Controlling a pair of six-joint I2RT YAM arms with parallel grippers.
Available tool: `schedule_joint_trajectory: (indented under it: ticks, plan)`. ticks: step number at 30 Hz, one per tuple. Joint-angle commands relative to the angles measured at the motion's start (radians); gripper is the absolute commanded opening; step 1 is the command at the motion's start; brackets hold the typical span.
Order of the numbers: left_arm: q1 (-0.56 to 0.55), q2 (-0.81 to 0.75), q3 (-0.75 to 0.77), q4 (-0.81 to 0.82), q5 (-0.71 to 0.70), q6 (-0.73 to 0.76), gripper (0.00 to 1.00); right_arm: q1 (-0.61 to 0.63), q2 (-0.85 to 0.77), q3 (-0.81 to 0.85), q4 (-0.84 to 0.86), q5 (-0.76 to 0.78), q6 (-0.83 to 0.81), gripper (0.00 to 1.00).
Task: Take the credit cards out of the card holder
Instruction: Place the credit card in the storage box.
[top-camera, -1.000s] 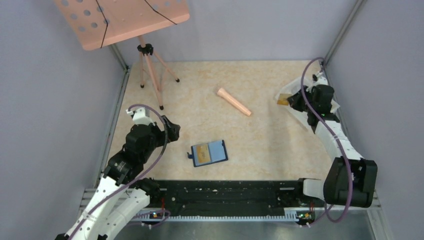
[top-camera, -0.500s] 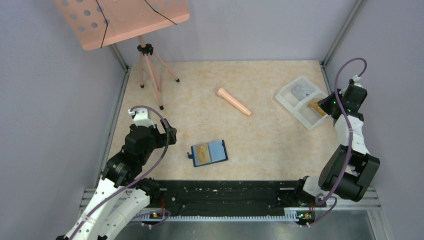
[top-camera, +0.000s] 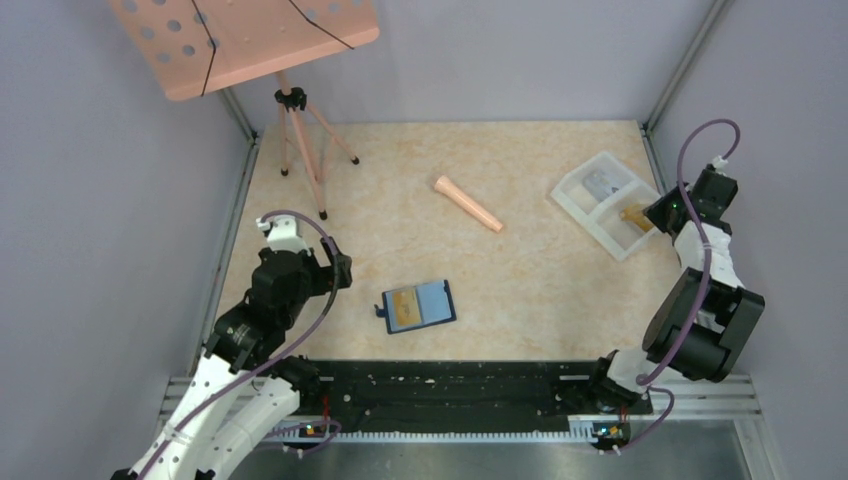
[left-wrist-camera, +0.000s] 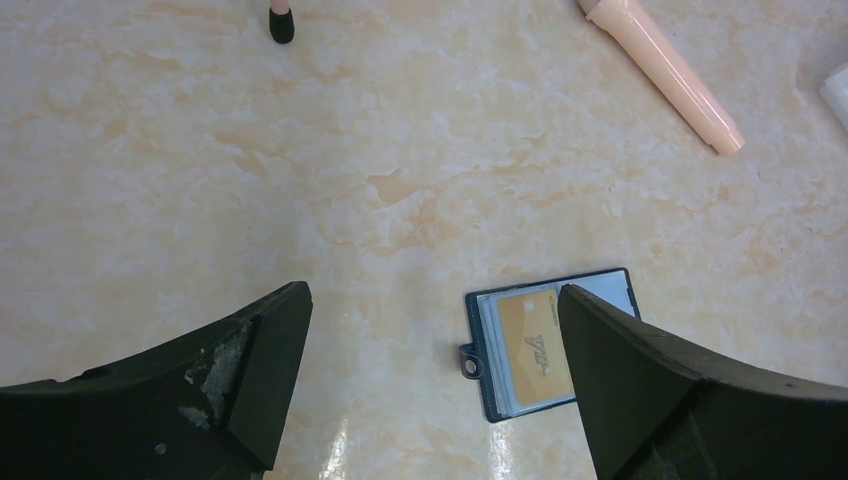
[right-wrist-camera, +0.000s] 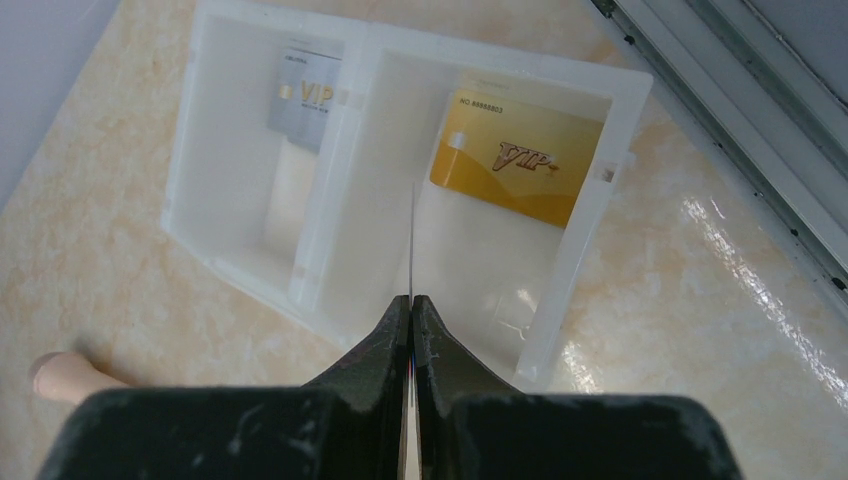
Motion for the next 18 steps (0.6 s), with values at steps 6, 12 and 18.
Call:
schedule_joint_trajectory:
  ticks: [6,12,18]
  plan:
    - [0.004,0.004,0.009,0.014,-0.034,0.013,0.99,-0.018,0.098,0.101,0.061,-0.024,0.005,0.0]
    - [0.003,0.008,0.008,0.014,-0.023,0.014,0.99,-0.03,0.166,0.172,0.032,-0.041,-0.015,0.0]
    - [0.002,0.025,0.01,0.012,-0.022,0.014,0.99,-0.053,0.236,0.225,0.0,-0.103,-0.025,0.0]
